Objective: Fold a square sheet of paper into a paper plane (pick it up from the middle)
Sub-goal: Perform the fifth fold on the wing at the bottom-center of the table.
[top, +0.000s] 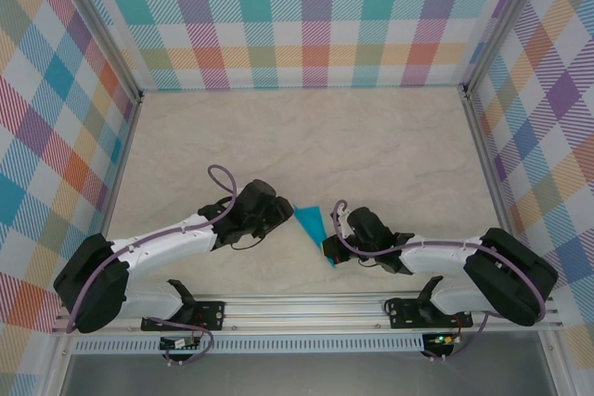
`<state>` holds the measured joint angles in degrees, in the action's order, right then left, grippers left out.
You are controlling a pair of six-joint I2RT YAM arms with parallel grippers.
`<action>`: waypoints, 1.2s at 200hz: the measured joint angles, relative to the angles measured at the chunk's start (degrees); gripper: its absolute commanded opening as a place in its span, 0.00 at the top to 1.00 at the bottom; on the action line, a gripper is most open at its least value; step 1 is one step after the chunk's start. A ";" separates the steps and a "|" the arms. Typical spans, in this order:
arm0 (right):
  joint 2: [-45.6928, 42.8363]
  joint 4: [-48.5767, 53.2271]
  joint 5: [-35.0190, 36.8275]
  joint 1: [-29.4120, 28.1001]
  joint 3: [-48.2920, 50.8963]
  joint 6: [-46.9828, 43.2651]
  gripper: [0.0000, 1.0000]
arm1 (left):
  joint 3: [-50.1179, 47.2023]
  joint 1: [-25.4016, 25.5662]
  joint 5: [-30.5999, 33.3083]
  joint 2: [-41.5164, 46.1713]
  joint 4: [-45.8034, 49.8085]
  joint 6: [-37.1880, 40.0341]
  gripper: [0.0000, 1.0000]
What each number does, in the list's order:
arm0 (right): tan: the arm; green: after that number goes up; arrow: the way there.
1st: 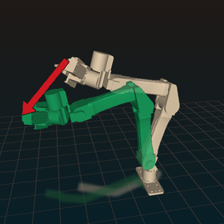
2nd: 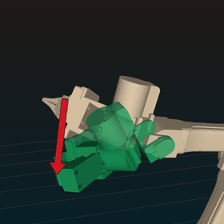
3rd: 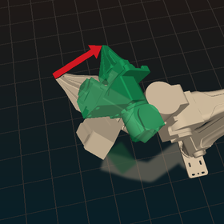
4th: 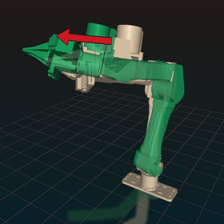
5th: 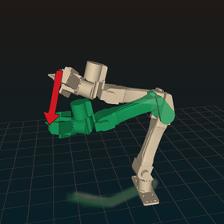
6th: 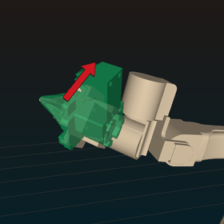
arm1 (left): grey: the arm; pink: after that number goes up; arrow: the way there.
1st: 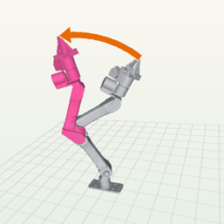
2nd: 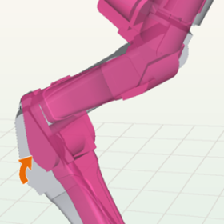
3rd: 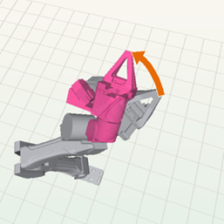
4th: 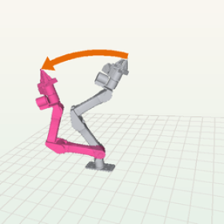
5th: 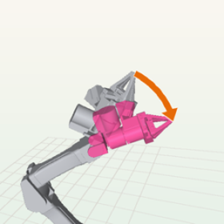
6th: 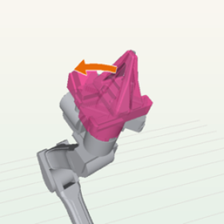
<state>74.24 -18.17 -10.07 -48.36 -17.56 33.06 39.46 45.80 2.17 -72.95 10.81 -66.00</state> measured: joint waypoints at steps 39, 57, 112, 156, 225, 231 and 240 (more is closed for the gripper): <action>2.08 -2.01 -3.34 2.32 0.00 1.18 0.94 | 0.00 0.00 -0.35 -0.07 -0.50 0.48 0.45; 3.28 -2.89 -4.92 3.04 0.00 2.03 0.94 | 0.00 0.00 -0.87 -0.17 -0.52 0.74 0.46; 4.02 -5.33 -9.51 5.99 0.00 4.04 0.94 | 0.00 0.00 -1.70 -1.22 -1.14 1.09 0.48; 6.56 -6.93 -12.26 7.74 0.00 5.46 0.94 | 0.00 0.02 -2.80 -2.49 -2.49 1.27 0.50; 9.11 -8.85 -14.14 8.46 0.00 7.30 0.93 | 0.00 0.17 -4.74 -4.22 -4.85 1.31 0.53; 9.31 -9.05 -14.38 8.61 0.00 7.50 0.93 | 0.00 0.20 -4.85 -4.39 -5.18 1.29 0.53; 9.73 -9.27 -14.80 8.85 0.00 7.91 0.93 | 0.00 0.24 -5.22 -4.61 -5.64 1.31 0.55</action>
<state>83.96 -27.44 -24.86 -39.51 -17.56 40.97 39.46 46.04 -3.05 -77.56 5.17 -64.69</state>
